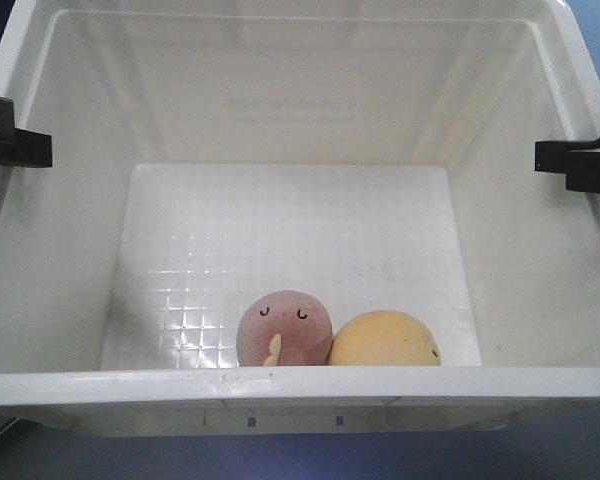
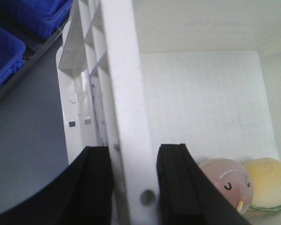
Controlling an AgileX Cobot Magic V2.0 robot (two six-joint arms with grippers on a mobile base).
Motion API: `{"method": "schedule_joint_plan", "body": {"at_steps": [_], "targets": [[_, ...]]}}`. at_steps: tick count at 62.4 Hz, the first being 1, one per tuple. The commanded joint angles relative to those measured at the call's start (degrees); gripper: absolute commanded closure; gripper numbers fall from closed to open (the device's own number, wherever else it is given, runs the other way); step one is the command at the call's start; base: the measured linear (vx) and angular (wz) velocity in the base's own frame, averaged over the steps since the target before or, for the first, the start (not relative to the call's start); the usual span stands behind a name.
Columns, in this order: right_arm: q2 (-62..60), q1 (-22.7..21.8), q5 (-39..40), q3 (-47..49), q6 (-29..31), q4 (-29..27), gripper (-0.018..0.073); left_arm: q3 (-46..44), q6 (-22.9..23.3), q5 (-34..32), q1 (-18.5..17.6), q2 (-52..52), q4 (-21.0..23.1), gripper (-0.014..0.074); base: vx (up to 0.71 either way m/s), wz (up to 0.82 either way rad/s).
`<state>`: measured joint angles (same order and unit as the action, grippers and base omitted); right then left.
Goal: Place moving items into box and shelve
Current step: 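Hold the crate rims with both grippers while driving to the roller shelf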
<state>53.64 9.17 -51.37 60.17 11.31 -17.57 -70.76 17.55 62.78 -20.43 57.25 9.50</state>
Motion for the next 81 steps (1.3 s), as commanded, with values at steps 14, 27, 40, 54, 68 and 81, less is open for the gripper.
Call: {"method": "schedule_joint_plan", "body": {"at_steps": [14,27,40,54,68,81], "targets": [[-1.2,0.0,6.6,2.6,1.6,-2.0,0.0565,-3.0,-0.6,-8.3,-0.2,-1.2,1.5,0.0600,0.16,0.64],[-1.2,0.0,6.6,2.6,1.6,-2.0,0.0565,-3.0,-0.6,-8.3,-0.2,-1.2,1.5,0.0600,0.16,0.61],[-1.2,0.0,6.6,2.6,1.6,-2.0,0.0565,-3.0,-0.6,-8.3,-0.2,-1.2,1.5,0.0600,0.15,0.59],[-1.2,0.0,6.6,2.6,1.6,-2.0,0.0565,-3.0,-0.6,-8.3,-0.2,-1.2,1.5,0.0600,0.15,0.57],[-1.2,0.0,6.6,2.6,1.6,-2.0,0.0565,-3.0,-0.6,-8.3,-0.2,-1.2,1.5,0.0600,0.14,0.53],[-1.2,0.0,6.6,2.6,1.6,-2.0,0.0565,-3.0,-0.6,-8.3,-0.2,-1.2,1.5,0.0600,0.11,0.44]]}}
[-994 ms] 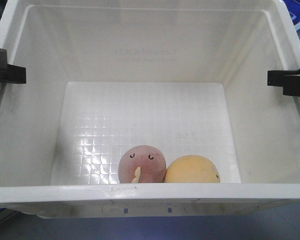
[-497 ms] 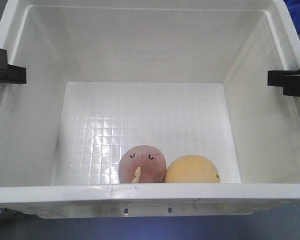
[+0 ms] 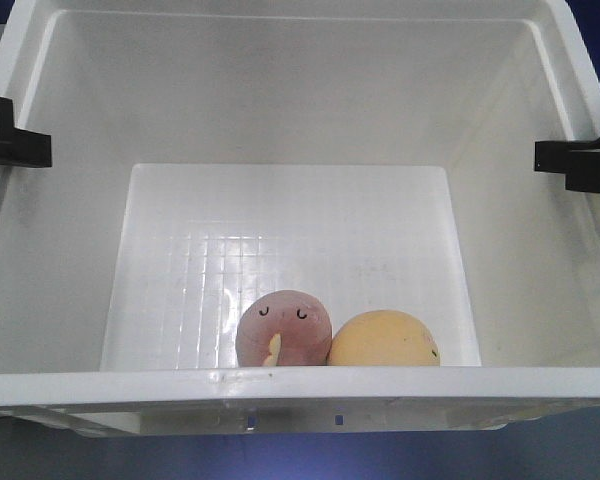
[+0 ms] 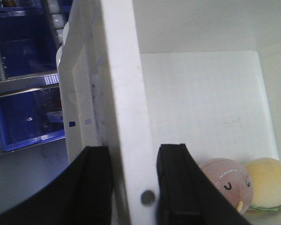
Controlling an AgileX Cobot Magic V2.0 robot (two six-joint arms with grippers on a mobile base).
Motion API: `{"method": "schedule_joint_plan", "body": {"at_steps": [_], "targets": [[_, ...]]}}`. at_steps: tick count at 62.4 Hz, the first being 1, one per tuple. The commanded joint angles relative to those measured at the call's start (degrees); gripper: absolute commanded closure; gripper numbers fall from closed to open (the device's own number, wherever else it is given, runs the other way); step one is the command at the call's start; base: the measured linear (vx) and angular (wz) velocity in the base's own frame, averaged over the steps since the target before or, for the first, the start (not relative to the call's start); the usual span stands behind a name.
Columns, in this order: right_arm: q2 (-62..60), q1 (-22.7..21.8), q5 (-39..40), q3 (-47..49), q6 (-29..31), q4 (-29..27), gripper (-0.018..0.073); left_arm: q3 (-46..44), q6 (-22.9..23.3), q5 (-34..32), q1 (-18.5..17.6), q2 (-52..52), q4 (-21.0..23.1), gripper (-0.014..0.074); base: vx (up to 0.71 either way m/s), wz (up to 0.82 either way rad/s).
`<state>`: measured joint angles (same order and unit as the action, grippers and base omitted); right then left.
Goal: Place moving items into box and shelve
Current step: 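Hold the crate rims with both grippers while driving to the roller shelf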
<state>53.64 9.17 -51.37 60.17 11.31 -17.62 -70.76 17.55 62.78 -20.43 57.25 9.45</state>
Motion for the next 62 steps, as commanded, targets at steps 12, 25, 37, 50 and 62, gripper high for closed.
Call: {"method": "schedule_joint_plan", "body": {"at_steps": [12,25,37,50,62], "targets": [[-1.2,0.0,6.6,2.6,1.6,-2.0,0.0565,-3.0,-0.6,-8.3,-0.2,-1.2,1.6,0.0600,0.09,0.34],[-1.2,0.0,6.6,2.6,1.6,-2.0,0.0565,-3.0,-0.6,-8.3,-0.2,-1.2,1.6,0.0600,0.07,0.28],[-1.2,0.0,6.6,2.6,1.6,-2.0,0.0565,-3.0,-0.6,-8.3,-0.2,-1.2,1.6,0.0600,0.06,0.21],[-1.2,0.0,6.6,2.6,1.6,-2.0,0.0565,-3.0,-0.6,-8.3,-0.2,-1.2,1.6,0.0600,0.07,0.13],[-1.2,0.0,6.6,2.6,1.6,-2.0,0.0565,-3.0,-0.6,-8.3,-0.2,-1.2,1.6,0.0600,0.07,0.08]]}}
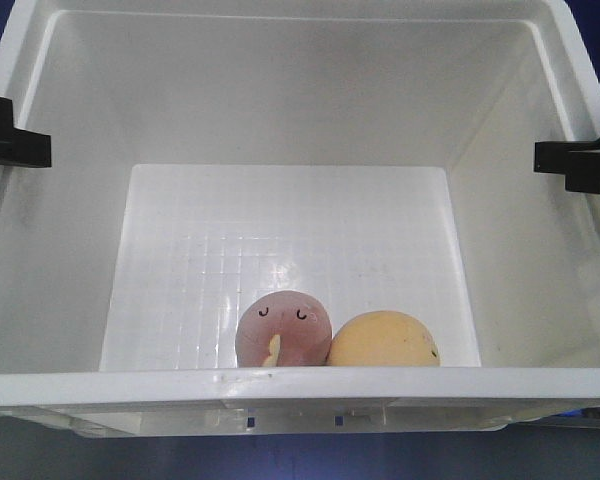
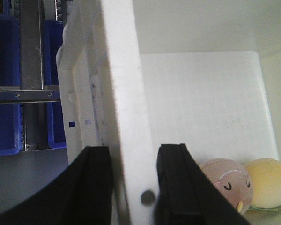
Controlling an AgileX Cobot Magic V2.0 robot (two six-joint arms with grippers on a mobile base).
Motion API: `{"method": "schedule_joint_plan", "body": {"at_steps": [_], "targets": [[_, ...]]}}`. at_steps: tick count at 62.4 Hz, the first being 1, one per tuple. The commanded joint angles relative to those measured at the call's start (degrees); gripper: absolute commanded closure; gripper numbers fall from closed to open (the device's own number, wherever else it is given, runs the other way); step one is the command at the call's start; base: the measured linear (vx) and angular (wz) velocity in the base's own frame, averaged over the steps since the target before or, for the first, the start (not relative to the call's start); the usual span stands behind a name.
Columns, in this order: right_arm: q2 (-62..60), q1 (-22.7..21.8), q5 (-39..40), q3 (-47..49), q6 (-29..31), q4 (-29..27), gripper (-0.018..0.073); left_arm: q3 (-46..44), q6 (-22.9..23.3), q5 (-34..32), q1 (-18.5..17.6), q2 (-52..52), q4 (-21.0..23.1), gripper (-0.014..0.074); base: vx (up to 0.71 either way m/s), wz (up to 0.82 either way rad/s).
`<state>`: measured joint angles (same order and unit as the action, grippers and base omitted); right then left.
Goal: Place moving items into box and shelve
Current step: 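Hold the crate rims with both grippers while driving to the roller shelf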
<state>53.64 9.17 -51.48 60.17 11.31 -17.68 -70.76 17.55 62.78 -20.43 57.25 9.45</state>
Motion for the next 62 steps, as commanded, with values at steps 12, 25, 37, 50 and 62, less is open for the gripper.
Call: {"method": "schedule_joint_plan", "body": {"at_steps": [12,25,37,50,62], "targets": [[-1.2,0.0,6.7,2.6,1.6,-1.9,0.0565,-3.0,-0.6,-8.3,-0.2,-1.2,1.6,0.0600,0.07,0.05],[-1.2,0.0,6.7,2.6,1.6,-1.9,0.0565,-3.0,-0.6,-8.3,-0.2,-1.2,1.6,0.0600,0.07,0.04],[-1.2,0.0,6.7,2.6,1.6,-1.9,0.0565,-3.0,-0.6,-8.3,-0.2,-1.2,1.6,0.0600,0.08,0.02],[-1.2,0.0,6.7,2.6,1.6,-1.9,0.0565,-3.0,-0.6,-8.3,-0.2,-1.2,1.6,0.0600,0.10,-0.01],[-1.2,0.0,6.7,2.6,1.6,-1.9,0.0565,-3.0,-0.6,-8.3,-0.2,-1.2,1.6,0.0600,0.11,-0.03]]}}
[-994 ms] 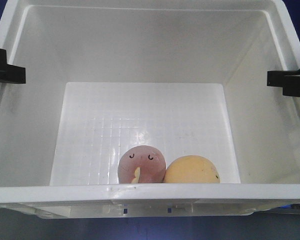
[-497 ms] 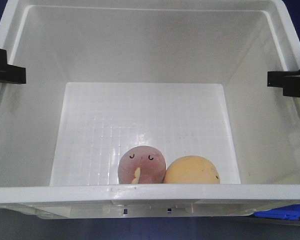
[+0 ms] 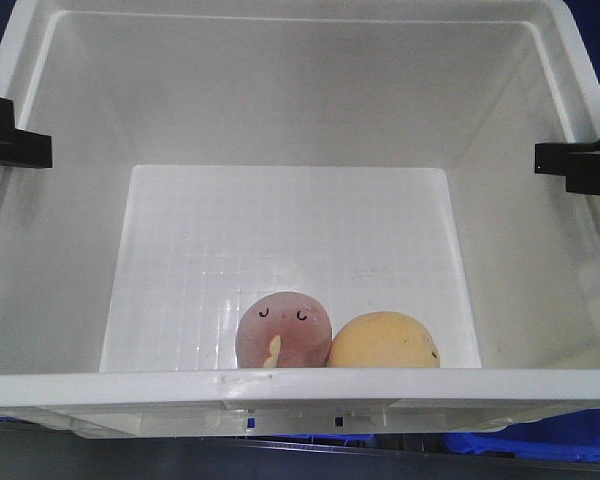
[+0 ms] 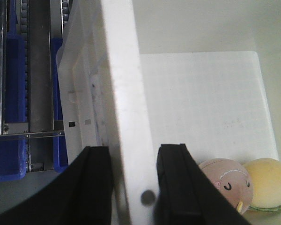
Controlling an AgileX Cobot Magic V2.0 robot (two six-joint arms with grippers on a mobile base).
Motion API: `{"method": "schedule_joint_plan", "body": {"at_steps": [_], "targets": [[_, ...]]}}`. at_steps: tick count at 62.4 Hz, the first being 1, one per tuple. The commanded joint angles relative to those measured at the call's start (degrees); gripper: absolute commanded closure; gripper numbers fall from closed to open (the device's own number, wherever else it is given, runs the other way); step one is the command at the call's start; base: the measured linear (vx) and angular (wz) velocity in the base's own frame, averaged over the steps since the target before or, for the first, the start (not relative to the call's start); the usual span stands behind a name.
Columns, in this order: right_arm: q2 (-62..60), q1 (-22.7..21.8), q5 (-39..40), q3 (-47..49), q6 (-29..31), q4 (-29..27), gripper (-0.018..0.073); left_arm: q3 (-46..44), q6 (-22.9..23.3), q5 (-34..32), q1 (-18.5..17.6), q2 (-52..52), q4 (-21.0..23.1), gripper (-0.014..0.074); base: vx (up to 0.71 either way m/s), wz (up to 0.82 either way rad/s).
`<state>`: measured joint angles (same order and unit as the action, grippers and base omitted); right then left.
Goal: Place moving items into box and shelve
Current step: 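Hold the crate rims with both grippers while driving to the roller shelf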
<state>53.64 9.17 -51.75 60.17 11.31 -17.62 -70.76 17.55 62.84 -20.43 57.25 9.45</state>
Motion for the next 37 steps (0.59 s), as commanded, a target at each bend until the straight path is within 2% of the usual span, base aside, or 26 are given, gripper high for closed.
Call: {"method": "schedule_joint_plan", "body": {"at_steps": [1,37], "targets": [[-1.2,0.0,6.9,2.6,1.6,-2.0,0.0565,-3.0,-0.6,-8.3,-0.2,-1.2,1.6,0.0600,0.10,-0.02],[-1.2,0.0,6.9,2.6,1.6,-2.0,0.0565,-3.0,-0.6,-8.3,-0.2,-1.2,1.6,0.0600,0.08,-0.01]]}}
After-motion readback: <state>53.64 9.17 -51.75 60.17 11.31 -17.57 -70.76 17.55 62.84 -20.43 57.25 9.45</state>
